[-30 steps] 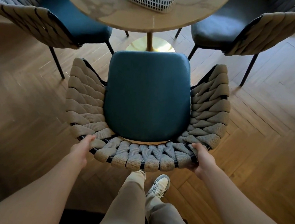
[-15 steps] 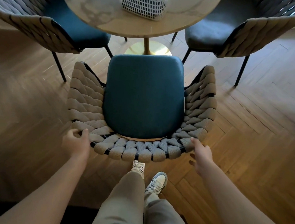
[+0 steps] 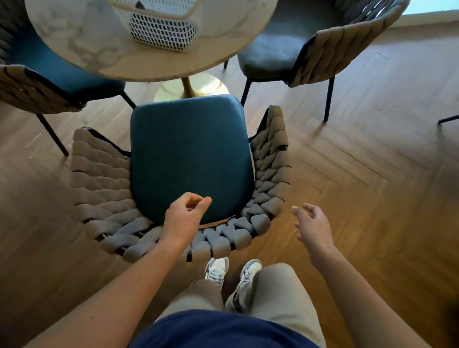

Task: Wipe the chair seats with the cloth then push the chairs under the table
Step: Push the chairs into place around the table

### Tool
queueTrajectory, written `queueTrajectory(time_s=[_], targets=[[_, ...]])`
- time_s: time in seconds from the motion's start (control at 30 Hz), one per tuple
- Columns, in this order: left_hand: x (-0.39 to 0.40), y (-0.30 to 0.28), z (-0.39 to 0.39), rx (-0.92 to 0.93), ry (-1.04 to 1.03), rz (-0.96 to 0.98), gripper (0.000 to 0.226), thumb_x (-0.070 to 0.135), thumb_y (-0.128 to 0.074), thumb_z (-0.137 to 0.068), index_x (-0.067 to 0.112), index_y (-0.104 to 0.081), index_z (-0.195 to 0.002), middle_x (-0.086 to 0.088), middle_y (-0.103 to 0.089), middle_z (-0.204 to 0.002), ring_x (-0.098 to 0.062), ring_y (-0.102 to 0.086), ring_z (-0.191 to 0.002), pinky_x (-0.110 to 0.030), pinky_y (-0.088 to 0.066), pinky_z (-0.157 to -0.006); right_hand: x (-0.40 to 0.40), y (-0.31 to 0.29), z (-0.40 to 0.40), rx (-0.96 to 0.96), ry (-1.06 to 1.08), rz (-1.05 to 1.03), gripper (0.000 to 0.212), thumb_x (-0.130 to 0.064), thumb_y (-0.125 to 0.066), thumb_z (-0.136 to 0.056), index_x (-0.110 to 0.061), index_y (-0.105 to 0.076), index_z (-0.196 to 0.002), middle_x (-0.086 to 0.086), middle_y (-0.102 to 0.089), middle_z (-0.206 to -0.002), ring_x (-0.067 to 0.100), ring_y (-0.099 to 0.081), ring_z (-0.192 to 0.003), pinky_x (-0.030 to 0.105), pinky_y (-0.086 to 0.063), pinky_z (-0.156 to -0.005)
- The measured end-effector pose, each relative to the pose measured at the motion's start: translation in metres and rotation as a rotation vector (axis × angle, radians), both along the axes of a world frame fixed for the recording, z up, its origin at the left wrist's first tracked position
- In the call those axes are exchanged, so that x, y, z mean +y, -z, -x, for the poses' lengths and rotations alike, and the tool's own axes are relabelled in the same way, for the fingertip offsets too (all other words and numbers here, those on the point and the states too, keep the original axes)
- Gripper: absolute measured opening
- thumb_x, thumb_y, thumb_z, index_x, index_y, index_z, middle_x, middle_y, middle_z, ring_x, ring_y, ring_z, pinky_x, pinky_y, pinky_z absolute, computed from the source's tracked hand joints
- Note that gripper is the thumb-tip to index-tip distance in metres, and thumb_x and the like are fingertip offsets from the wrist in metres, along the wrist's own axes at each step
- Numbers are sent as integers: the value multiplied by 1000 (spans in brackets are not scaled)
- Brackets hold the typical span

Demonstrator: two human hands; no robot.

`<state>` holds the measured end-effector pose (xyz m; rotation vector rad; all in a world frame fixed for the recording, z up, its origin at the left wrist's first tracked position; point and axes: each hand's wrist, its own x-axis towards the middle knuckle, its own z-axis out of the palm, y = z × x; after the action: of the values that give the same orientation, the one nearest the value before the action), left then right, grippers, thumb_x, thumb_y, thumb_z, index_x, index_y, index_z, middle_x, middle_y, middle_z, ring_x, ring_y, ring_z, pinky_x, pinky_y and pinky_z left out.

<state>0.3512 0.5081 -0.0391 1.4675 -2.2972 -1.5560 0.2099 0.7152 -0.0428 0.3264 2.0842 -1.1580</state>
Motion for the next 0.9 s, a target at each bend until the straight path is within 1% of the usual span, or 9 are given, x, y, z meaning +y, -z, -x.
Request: queueTrajectory(time_s=[0.07,0.13,0.23,0.37,0.47,0.53,0.67,0.77,0.9], targets=[[7,-3,27,16,8,-70,17,38,-54,-94,23,-63,-94,4,-65,-89,-10,-61,-86,-26,-48,-71,9,-1,13,0,-9,3,49,-38,-52,-97,-17,-44,-141,8,-52,-137,24,-52,-122,43,-48,-98],[16,-2,56,16,12,-115,14,37,-53,-94,27,-63,-95,5,-67,-94,-11,-63,-90,-31,-52,-79,18,0,32,7,-20,-2,45,-39,-52,-97,-17,-49,-136,7,-54,-134,23,-53,-120,40,-49,-96],[33,0,104,2,32,-145,12,35,-52,-94,30,-63,-95,5,-67,-96,-12,-63,-93,-35,-52,-84,35,3,73,24,-43,-3,40,-38,-52,-97,-18,-52,-131,5,-57,-129,21,-55,-115,38,-50,-93],[67,-4,178,1,18,-169,12,30,-52,-96,27,-62,-92,1,-67,-94,-15,-63,-93,-37,-52,-85,68,1,144,53,-77,20,37,-37,-51,-98,-17,-54,-129,2,-59,-123,20,-57,-112,33,-48,-86],[95,-9,232,13,-24,-176,14,28,-51,-97,22,-63,-94,-3,-67,-94,-18,-63,-92,-36,-53,-84,96,-6,200,75,-93,7,35,-39,-51,-97,-20,-55,-125,0,-59,-119,19,-58,-110,34,-50,-86],[112,-13,266,46,-60,-188,14,28,-51,-97,21,-63,-99,-4,-66,-96,-17,-64,-93,-31,-53,-83,110,-11,239,92,-119,16,32,-40,-51,-96,-23,-56,-122,-1,-60,-117,18,-58,-109,36,-51,-88],[135,-17,332,77,-99,-212,15,29,-51,-97,21,-61,-105,-3,-67,-95,-15,-65,-92,-24,-53,-80,121,-26,313,120,-150,37,31,-40,-50,-97,-21,-57,-121,-1,-60,-115,18,-57,-107,38,-50,-90],[144,-15,386,80,-126,-226,14,30,-50,-98,23,-61,-104,-2,-68,-92,-15,-65,-91,-28,-55,-83,119,-29,369,120,-186,43,23,-40,-49,-97,-25,-55,-115,-1,-60,-114,17,-57,-106,39,-50,-92],[141,-4,467,103,-193,-265,14,30,-49,-98,23,-61,-102,-4,-68,-92,-17,-66,-90,-31,-55,-84,104,-27,455,84,-203,26,22,-37,-50,-97,-24,-57,-114,1,-62,-113,18,-58,-103,36,-49,-86]])
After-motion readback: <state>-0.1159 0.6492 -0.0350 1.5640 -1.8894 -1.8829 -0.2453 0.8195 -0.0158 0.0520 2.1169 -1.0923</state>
